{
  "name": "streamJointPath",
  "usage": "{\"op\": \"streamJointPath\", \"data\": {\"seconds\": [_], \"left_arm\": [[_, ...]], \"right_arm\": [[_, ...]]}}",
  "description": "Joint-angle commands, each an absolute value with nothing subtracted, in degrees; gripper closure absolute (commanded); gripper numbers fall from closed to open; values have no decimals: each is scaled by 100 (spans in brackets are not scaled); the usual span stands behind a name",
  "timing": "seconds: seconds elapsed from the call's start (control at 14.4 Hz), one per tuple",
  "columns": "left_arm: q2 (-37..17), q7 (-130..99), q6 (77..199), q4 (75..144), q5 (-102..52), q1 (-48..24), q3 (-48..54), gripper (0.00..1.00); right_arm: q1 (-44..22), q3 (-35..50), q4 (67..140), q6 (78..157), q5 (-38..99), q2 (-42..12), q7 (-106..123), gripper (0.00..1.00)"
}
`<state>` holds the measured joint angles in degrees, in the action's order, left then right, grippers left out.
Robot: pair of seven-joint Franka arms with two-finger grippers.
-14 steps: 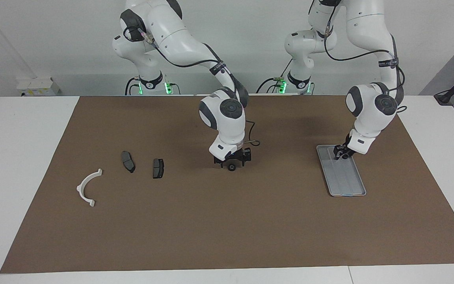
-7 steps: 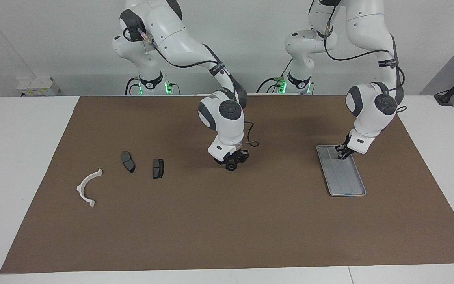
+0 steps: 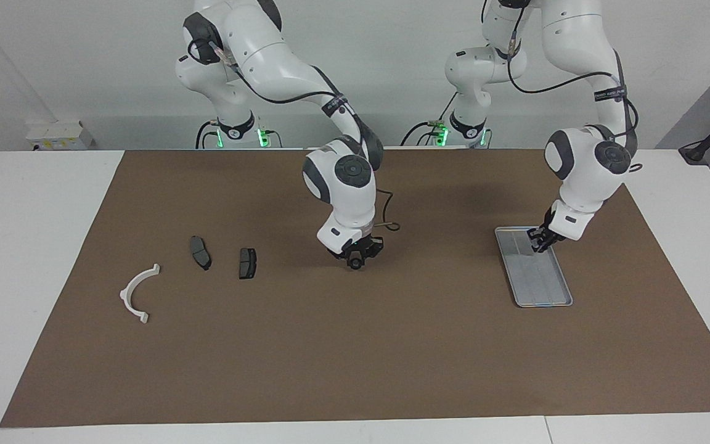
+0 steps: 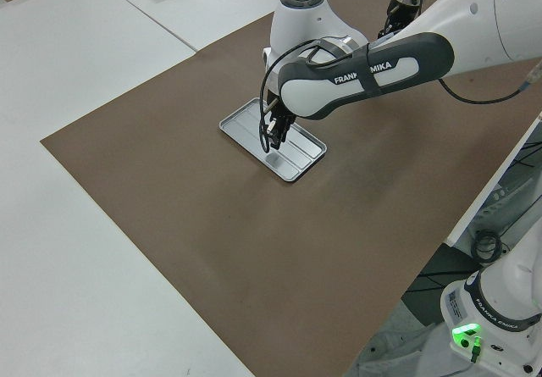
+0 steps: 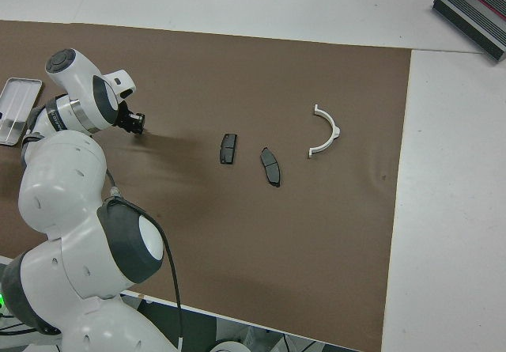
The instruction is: Place bearing gear from tray to pile
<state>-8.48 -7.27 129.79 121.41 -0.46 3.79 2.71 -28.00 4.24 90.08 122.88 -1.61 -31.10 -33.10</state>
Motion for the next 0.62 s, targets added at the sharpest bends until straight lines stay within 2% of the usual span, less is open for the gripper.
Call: {"op": "streamJointPath", "data": {"seconds": [0.0,0.42,0.56], "left_arm": [[-764,-1499,12332,11577,-211,-104,255,90],[-852,-3925,12340,11189,-176,-1623,229,90],[-1054,-4733,12332,10857,-123,-2150,229,90]], "right_arm": [[-2330,492,8939,11919,-185,-2691,-2753,100],[-1425,492,8736,11312,-132,-2277,-1189,100],[-1188,492,8728,11128,-114,-2172,-732,100]]}}
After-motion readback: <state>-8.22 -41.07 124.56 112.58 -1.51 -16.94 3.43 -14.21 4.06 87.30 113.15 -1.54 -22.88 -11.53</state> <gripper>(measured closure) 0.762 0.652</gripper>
